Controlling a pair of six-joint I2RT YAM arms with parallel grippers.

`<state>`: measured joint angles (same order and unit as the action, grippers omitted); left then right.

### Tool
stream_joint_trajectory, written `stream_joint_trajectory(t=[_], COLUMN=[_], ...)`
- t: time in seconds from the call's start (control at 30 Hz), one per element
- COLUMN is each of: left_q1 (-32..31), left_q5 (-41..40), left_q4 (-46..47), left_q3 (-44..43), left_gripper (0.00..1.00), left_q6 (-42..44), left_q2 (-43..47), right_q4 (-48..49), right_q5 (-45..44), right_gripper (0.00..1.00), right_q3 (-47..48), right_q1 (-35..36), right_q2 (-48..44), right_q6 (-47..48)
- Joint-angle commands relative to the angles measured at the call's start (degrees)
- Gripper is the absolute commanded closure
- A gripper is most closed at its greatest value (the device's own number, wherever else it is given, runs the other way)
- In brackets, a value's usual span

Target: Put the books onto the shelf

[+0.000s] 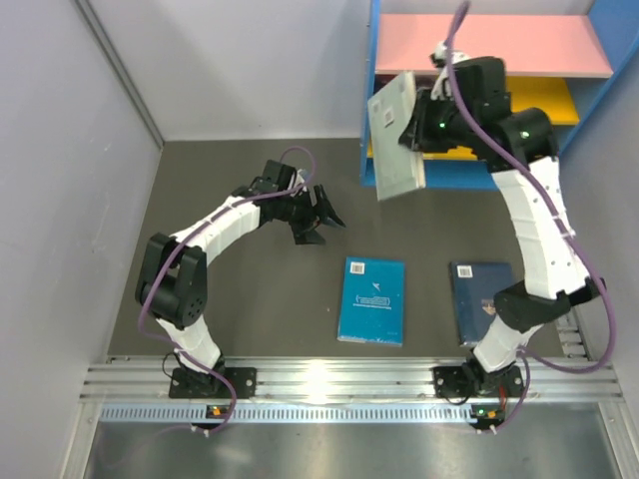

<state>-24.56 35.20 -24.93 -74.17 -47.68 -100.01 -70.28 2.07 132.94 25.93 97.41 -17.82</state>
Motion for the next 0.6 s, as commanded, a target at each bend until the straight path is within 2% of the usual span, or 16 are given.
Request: stream_joint_trajectory(t=[0.0, 0.17, 0.4, 0.57], left_q1=[0.3, 0.3, 0.2, -2.0], left_q5=[0.2, 0.6, -0.1, -2.0], left_q4=[-1.8, -4.3, -6.7, -5.9], left_q3=[-2.0, -3.3, -5.8, -12.3], left_gripper=[0.21, 0.21, 0.22, 0.22], left_q6=[1.6, 3.2, 4.3, 3.2], left_q2=[2.8, 3.1, 3.7, 3.1], right_q4=[-0.1, 7.9, 22.4, 30.3], right_q5=[-10.6, -15.5, -17.3, -17.3], right_gripper=[1.0, 1.0, 1.0, 1.0], right_q3=[5.3, 6.4, 8.4, 11.7], right_q1=[-1.2, -2.2, -2.3, -2.4], right_q2=[-4.0, -6.5, -5.7, -2.4], right_q6=[-1.6, -2.7, -2.1, -1.7])
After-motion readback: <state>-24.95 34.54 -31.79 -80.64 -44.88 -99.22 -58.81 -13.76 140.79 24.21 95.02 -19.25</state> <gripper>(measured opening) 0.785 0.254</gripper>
